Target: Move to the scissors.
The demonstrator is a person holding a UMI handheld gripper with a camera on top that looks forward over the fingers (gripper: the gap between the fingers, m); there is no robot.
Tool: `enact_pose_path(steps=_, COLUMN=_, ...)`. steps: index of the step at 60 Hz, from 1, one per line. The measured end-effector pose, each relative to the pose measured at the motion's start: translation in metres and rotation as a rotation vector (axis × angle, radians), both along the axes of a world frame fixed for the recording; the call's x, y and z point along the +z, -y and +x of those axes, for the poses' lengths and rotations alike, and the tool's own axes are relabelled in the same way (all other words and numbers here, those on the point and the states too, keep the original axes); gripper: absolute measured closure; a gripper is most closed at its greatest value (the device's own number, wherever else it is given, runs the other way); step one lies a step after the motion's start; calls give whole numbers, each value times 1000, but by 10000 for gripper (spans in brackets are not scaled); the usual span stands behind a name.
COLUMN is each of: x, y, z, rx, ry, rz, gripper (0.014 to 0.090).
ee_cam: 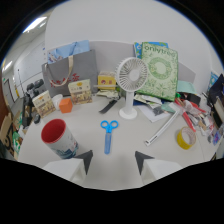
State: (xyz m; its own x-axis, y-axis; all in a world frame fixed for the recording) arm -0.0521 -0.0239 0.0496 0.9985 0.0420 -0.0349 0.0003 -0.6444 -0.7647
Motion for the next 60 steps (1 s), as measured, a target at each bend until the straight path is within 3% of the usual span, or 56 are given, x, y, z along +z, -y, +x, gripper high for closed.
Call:
enact_pose_path(steps=30, x=-22, y=-69, z=-10, rx=8, ry=6, rz=-19, gripper=207)
enact_pose_path(steps=60, x=-31, y=-91, z=-13, rx=18, ry=13, rz=-29, gripper=210)
